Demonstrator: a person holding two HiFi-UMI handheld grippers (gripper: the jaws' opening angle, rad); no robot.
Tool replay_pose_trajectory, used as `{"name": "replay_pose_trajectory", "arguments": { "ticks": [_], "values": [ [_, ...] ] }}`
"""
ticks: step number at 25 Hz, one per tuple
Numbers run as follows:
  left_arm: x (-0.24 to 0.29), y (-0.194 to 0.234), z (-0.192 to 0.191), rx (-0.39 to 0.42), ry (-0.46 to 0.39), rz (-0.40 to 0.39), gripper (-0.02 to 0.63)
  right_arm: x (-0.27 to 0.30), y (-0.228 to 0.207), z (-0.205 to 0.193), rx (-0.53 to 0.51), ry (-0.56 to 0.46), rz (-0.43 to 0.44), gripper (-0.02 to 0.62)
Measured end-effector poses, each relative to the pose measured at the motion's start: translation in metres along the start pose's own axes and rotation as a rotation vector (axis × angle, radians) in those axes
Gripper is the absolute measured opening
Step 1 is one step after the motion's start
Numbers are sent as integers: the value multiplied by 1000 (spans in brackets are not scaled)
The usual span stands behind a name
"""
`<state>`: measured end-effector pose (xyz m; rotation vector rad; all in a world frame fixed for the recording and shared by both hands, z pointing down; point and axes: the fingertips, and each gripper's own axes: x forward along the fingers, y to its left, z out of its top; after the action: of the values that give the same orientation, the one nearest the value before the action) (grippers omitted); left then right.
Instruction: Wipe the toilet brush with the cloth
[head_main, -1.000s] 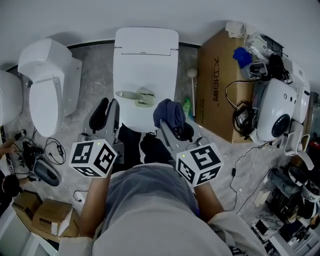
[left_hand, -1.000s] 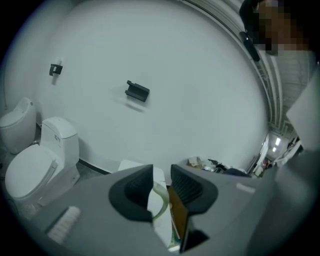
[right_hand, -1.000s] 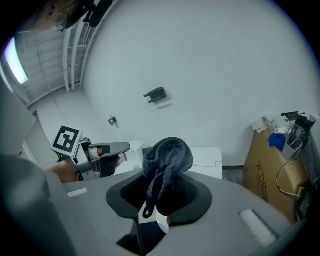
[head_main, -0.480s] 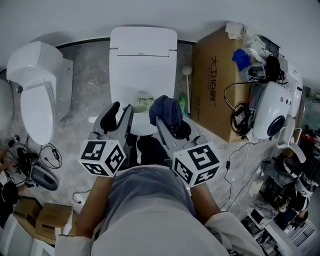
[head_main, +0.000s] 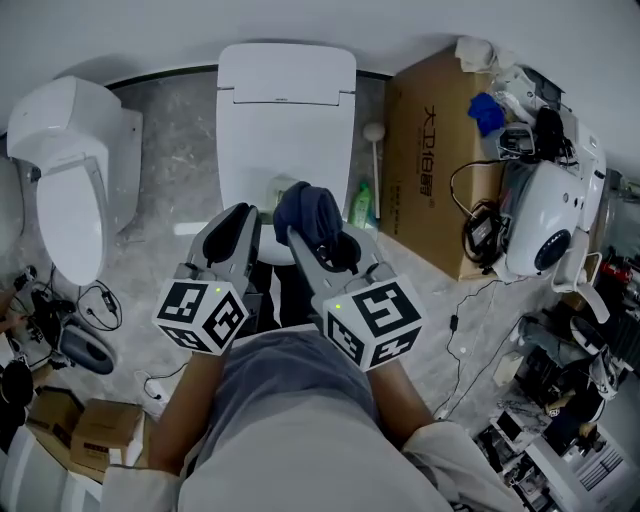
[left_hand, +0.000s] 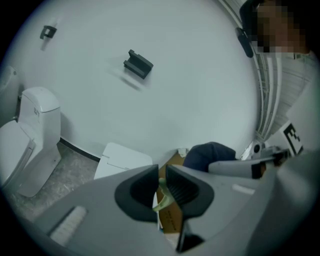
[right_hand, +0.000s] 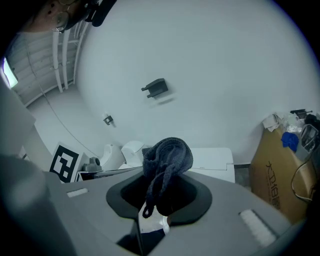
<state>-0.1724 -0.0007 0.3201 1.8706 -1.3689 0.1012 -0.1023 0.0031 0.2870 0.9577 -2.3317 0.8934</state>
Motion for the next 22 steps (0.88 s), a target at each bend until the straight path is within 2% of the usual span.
{"name": "replay_pose_trajectory", "arguments": {
  "ticks": [5,10,14,22],
  "values": [
    [-1,-8,-5,39,-48,57,0,6,-3,-14,-11,-3,86,97],
    [-12,-15,-14,37,-125,108,0,3,-5,-27,-20,-7,146,97],
    [-14,-23,-21,26,-171,134,0,-4,-10,-36,-41,-8,173,97],
    [-20,-26,-24,13,-210,160,0,-5,-16,-43,-61,15,208,97]
  ]
}}
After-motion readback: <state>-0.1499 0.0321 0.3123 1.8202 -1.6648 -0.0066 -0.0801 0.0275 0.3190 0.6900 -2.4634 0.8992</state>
